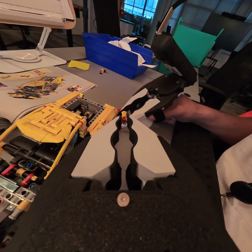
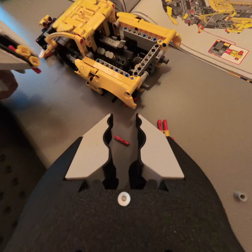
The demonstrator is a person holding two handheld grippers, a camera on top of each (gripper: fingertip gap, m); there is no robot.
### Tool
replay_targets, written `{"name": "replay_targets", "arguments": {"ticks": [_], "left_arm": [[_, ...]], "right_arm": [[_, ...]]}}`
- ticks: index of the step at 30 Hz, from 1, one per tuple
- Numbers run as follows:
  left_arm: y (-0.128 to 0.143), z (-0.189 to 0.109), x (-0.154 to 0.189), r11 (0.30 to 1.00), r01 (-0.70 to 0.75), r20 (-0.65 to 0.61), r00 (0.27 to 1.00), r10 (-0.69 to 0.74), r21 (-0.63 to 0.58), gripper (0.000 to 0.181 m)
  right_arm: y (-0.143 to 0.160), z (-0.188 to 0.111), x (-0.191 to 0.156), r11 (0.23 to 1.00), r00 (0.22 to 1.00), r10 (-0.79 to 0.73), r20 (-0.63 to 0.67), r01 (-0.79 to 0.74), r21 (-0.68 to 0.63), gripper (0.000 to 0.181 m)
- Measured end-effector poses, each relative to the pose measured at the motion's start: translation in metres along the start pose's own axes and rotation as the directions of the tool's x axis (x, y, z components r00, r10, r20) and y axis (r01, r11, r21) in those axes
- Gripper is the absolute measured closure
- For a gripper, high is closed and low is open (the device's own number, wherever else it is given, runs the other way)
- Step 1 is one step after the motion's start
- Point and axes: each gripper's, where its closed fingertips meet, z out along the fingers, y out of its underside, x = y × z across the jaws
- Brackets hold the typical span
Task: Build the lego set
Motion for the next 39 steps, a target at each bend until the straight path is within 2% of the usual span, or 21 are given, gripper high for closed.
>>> {"name": "replay_targets", "arguments": {"ticks": [5,9,15,19,22,28,31,35,37,39], "left_arm": [[-0.002,-0.001,0.001,1.0,0.013,-0.021,1.0,-0.013,0.013,0.174],[-0.003,-0.002,0.0,0.999,0.028,-0.023,0.999,-0.027,0.02,0.174],[-0.004,-0.003,-0.002,0.999,0.04,-0.019,0.999,-0.039,0.03,0.174],[-0.003,-0.003,-0.001,0.998,0.057,-0.033,0.998,-0.056,0.029,0.174],[-0.003,-0.003,-0.001,0.998,0.059,-0.038,0.998,-0.057,0.028,0.174],[-0.003,-0.003,0.0,0.997,0.07,-0.05,0.996,-0.068,0.025,0.174],[-0.002,-0.002,0.001,0.997,0.07,-0.053,0.996,-0.069,0.02,0.174],[0.001,-0.001,0.002,0.997,0.072,-0.062,0.996,-0.071,0.007,0.174],[0.001,0.0,0.003,0.998,0.069,-0.063,0.996,-0.069,0.004,0.174],[0.002,0.0,0.003,0.998,0.068,-0.065,0.996,-0.068,0.001,0.174]], "right_arm": [[-0.008,0.01,-0.005,1.0,0.999,-0.015,0.048,0.015,-0.007,0.142],[-0.014,0.02,-0.014,0.997,0.995,-0.071,0.07,0.071,-0.004,0.144],[-0.009,0.02,0.009,0.99,0.987,-0.122,-0.105,0.113,-0.087,0.153],[-0.013,0.023,0.015,0.984,0.965,-0.168,-0.202,0.153,-0.089,0.162],[-0.012,0.023,0.019,0.982,0.963,-0.177,-0.205,0.159,-0.101,0.177],[0.0,0.008,0.029,0.979,0.975,-0.172,-0.142,0.153,-0.136,0.178],[-0.004,0.001,0.032,0.979,0.977,-0.182,-0.108,0.17,-0.11,0.168],[-0.005,0.007,0.037,0.985,0.989,-0.134,-0.066,0.125,-0.121,0.163],[-0.005,0.011,0.043,0.987,0.991,-0.107,-0.078,0.096,-0.131,0.164],[-0.006,0.011,0.048,0.987,0.989,-0.104,-0.109,0.09,-0.131,0.174]]}}
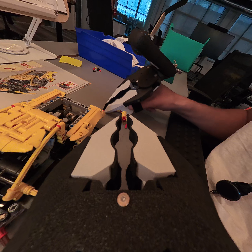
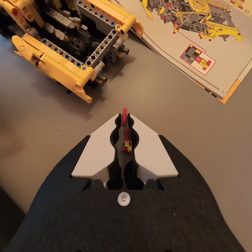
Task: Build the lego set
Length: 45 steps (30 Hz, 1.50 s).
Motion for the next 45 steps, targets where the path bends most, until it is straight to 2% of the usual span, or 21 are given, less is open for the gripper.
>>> {"name": "replay_targets", "arguments": {"ticks": [3,6,7,8,9,11,12,13,14,16,18,20,22,28,38,45], "left_arm": [[0.0,0.0,0.001,1.0,0.009,-0.012,1.0,-0.009,0.0,0.174],[-0.003,-0.001,0.005,0.999,0.027,-0.054,0.998,-0.026,0.02,0.174],[-0.006,-0.002,0.008,0.999,0.024,-0.068,0.997,-0.021,0.033,0.175],[-0.008,-0.003,0.009,0.999,0.018,-0.078,0.997,-0.014,0.045,0.175],[-0.009,-0.004,0.011,0.998,0.011,-0.086,0.996,-0.006,0.055,0.175],[-0.011,-0.004,0.014,0.997,-0.024,-0.087,0.996,0.03,0.068,0.175],[-0.011,-0.004,0.015,0.996,-0.062,-0.07,0.995,0.067,0.067,0.175],[-0.01,-0.003,0.015,0.992,-0.113,-0.049,0.992,0.116,0.059,0.174],[-0.009,-0.001,0.016,0.984,-0.173,-0.024,0.984,0.174,0.047,0.175],[-0.005,0.002,0.019,0.952,-0.305,0.029,0.952,0.304,0.014,0.174],[-0.001,0.005,0.023,0.911,-0.413,0.059,0.909,0.413,-0.012,0.174],[0.001,0.006,0.026,0.891,-0.453,0.064,0.889,0.454,-0.023,0.174],[0.002,0.007,0.026,0.891,-0.453,0.058,0.889,0.454,-0.029,0.174],[0.007,0.009,0.027,0.889,-0.455,0.042,0.888,0.458,-0.055,0.174],[0.02,0.013,0.025,0.868,-0.478,0.03,0.874,0.486,-0.134,0.175],[0.028,0.015,0.027,0.894,-0.417,-0.019,0.907,0.42,-0.165,0.175]], "right_arm": [[0.0,0.0,0.002,0.999,0.998,-0.039,-0.046,0.04,0.018,0.178],[0.0,-0.003,-0.002,0.993,0.994,-0.114,-0.005,0.114,0.009,0.178],[-0.01,-0.011,-0.007,0.982,0.984,-0.18,0.006,0.179,0.06,0.178],[-0.026,-0.028,-0.02,0.939,0.951,-0.309,0.016,0.302,0.166,0.179],[-0.042,-0.049,-0.038,0.848,0.881,-0.474,-0.001,0.456,0.27,0.179],[-0.064,-0.087,-0.07,0.605,0.689,-0.716,-0.111,0.692,0.393,0.179],[-0.069,-0.1,-0.083,0.525,0.619,-0.773,-0.137,0.746,0.411,0.179],[-0.071,-0.109,-0.093,0.483,0.572,-0.811,-0.121,0.773,0.412,0.179],[-0.068,-0.111,-0.101,0.48,0.546,-0.835,-0.068,0.783,0.395,0.179],[-0.062,-0.109,-0.102,0.493,0.52,-0.854,0.002,0.809,0.32,0.179],[-0.062,-0.108,-0.103,0.378,0.414,-0.908,-0.063,0.875,0.301,0.179],[-0.056,-0.105,-0.106,0.284,0.318,-0.944,-0.088,0.92,0.268,0.179],[-0.049,-0.1,-0.109,0.253,0.277,-0.959,-0.067,0.934,0.251,0.179],[-0.048,-0.096,-0.11,0.225,0.248,-0.966,-0.076,0.947,0.23,0.179],[-0.038,-0.089,-0.109,-0.005,0.006,-0.992,-0.122,0.996,0.089,0.179],[-0.032,-0.086,-0.111,-0.076,-0.068,-0.992,-0.11,0.994,0.074,0.18]]}}
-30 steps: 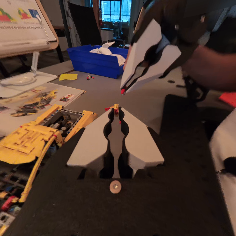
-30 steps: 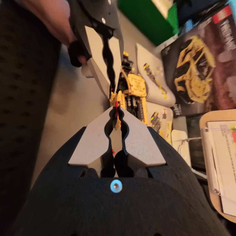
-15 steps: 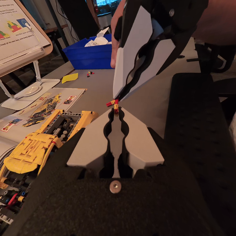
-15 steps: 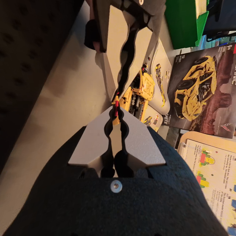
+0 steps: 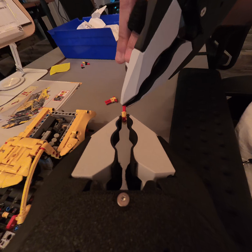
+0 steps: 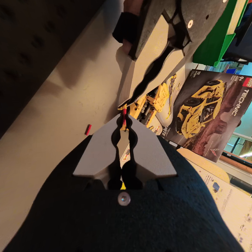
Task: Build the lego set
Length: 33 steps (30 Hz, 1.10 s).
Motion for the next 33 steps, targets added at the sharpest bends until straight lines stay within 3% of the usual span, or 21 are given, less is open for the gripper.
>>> {"name": "replay_targets", "arguments": {"ticks": [6,14,17,19,21,24,27,28,31,33], "left_arm": [[0.005,0.003,0.002,0.999,-0.026,0.003,1.0,0.026,-0.034,0.175],[-0.002,0.001,0.001,0.995,-0.096,0.048,0.994,0.096,-0.005,0.175],[0.005,-0.002,-0.01,1.0,-0.021,0.059,0.998,0.023,-0.019,0.175],[0.005,-0.003,-0.012,1.0,0.009,0.052,0.999,-0.008,-0.014,0.175],[0.007,-0.002,-0.01,0.999,0.023,0.035,0.999,-0.022,-0.025,0.175],[0.007,0.0,-0.006,0.999,0.033,0.015,0.999,-0.032,-0.023,0.174],[0.005,-0.001,-0.008,0.998,0.057,0.011,0.998,-0.057,-0.009,0.175],[0.005,-0.001,-0.008,0.998,0.071,0.006,0.997,-0.07,-0.003,0.174],[0.002,-0.002,-0.008,0.995,0.1,-0.01,0.995,-0.1,0.015,0.174],[0.001,-0.001,-0.007,0.993,0.116,-0.023,0.993,-0.116,0.018,0.174]], "right_arm": [[-0.002,0.002,-0.006,0.997,0.996,-0.077,0.037,0.078,-0.016,0.179],[-0.013,0.002,0.0,0.974,0.98,0.154,0.123,-0.171,0.151,0.181],[-0.003,-0.004,0.002,0.931,0.945,0.285,0.161,-0.312,0.188,0.181],[0.023,-0.004,-0.001,0.885,0.888,0.421,0.186,-0.447,0.13,0.181],[0.059,-0.009,-0.003,0.76,0.763,0.619,0.188,-0.642,0.102,0.181],[0.126,-0.032,-0.025,0.442,0.439,0.88,0.182,-0.897,0.026,0.175],[0.183,-0.076,-0.071,0.185,0.183,0.982,0.048,-0.982,-0.035,0.161],[0.188,-0.091,-0.092,0.118,0.116,0.993,0.032,-0.992,-0.055,0.152],[0.191,-0.128,-0.168,-0.025,-0.018,0.999,-0.049,-0.989,-0.149,0.151],[0.176,-0.137,-0.195,-0.11,-0.108,0.994,-0.02,-0.988,-0.106,0.151]]}}
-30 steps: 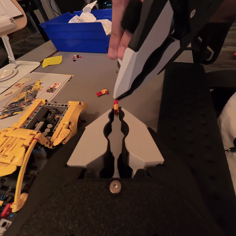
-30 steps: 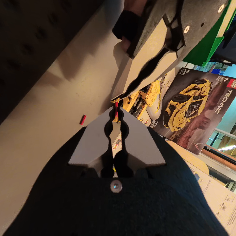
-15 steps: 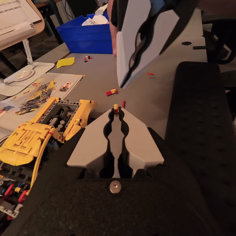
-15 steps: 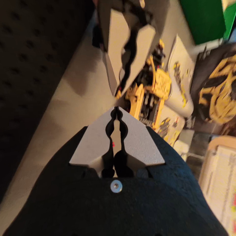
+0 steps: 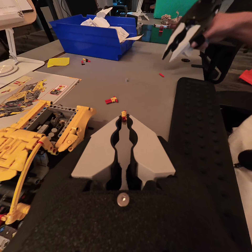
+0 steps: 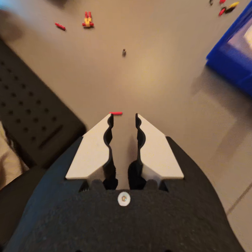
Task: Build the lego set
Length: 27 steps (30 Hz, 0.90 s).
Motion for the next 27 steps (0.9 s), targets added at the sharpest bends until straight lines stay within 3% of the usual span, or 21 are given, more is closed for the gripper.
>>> {"name": "replay_targets", "arguments": {"ticks": [4,7,9,19,24,27], "left_arm": [[-0.001,0.003,0.001,1.0,0.007,-0.01,1.0,-0.007,0.0,0.174],[0.0,0.002,0.0,1.0,0.002,0.003,1.0,-0.002,-0.001,0.174],[0.0,0.001,0.0,1.0,0.015,0.001,1.0,-0.015,0.005,0.174],[0.0,0.003,0.003,1.0,0.023,-0.018,1.0,-0.023,0.0,0.174],[0.0,0.003,0.003,1.0,0.031,-0.024,0.999,-0.031,0.001,0.174],[0.0,0.003,0.003,1.0,0.031,-0.023,0.999,-0.031,0.0,0.174]], "right_arm": [[0.027,0.003,-0.015,0.999,0.999,-0.03,0.021,0.031,-0.021,0.156],[0.028,0.011,-0.026,0.998,0.996,0.044,0.076,-0.04,-0.051,0.152],[0.033,0.02,-0.028,0.996,0.999,0.03,0.036,-0.027,-0.08,0.15],[0.021,0.034,-0.021,1.0,0.989,0.017,-0.144,-0.015,0.012,0.156],[0.003,0.049,-0.027,0.995,0.98,0.081,-0.184,-0.068,0.077,0.151],[-0.002,0.053,-0.022,0.993,0.965,0.105,-0.239,-0.087,0.084,0.161]]}}
